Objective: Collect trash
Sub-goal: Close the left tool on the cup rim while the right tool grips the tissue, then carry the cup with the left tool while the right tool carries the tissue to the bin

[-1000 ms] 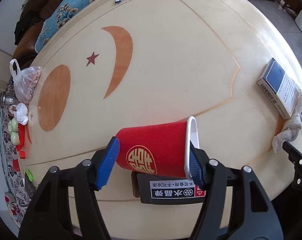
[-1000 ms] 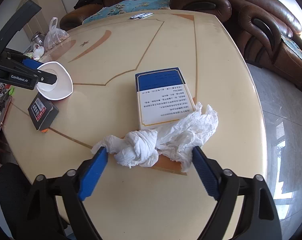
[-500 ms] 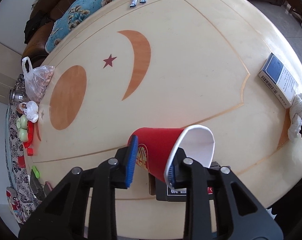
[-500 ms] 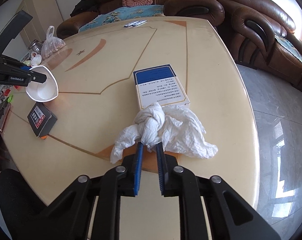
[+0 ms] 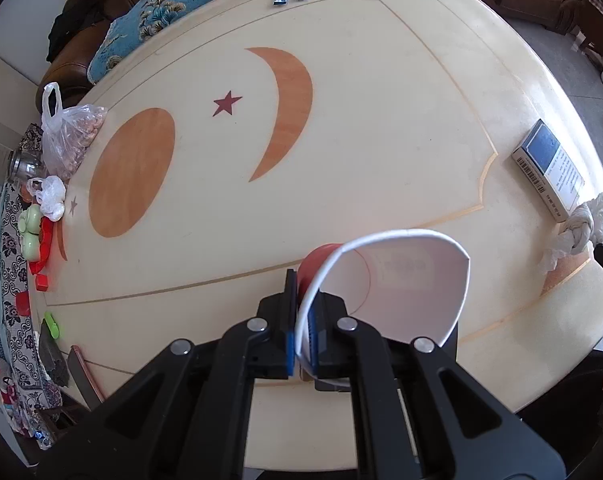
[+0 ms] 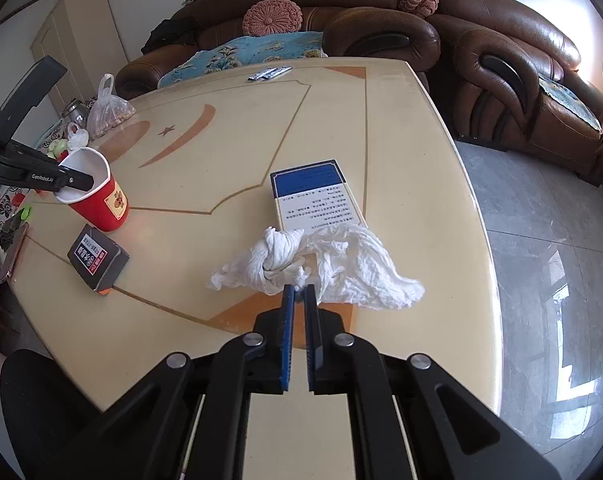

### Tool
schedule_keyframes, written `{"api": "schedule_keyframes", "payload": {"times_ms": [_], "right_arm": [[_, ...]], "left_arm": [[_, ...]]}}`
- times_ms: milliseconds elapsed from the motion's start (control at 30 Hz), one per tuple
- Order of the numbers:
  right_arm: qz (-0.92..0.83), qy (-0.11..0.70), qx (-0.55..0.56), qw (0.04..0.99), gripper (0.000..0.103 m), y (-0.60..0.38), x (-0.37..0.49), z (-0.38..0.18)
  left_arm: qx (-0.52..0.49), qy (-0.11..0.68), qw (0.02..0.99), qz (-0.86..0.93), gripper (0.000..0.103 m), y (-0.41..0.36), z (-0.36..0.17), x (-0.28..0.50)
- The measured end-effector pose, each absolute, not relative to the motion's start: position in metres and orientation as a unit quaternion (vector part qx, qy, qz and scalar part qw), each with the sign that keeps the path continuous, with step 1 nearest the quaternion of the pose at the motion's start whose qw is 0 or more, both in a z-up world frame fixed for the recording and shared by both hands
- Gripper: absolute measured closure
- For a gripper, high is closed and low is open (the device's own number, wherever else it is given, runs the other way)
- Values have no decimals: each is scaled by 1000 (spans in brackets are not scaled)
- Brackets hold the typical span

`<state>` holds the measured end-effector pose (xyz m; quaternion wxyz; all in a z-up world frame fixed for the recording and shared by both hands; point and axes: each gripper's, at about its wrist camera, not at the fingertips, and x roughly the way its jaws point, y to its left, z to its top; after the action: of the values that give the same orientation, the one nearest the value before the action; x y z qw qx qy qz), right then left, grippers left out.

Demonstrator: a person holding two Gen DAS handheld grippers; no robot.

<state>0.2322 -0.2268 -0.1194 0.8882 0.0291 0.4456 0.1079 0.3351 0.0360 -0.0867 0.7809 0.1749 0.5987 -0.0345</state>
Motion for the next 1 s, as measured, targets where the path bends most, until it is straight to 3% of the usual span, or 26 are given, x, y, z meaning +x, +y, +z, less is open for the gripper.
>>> {"api": "schedule_keyframes", "payload": {"times_ms": [1000], "right_arm": [[152, 347, -24, 925, 97, -191, 180, -10]], "left_arm": [[168, 543, 819, -78, 97, 31, -25, 279]]}}
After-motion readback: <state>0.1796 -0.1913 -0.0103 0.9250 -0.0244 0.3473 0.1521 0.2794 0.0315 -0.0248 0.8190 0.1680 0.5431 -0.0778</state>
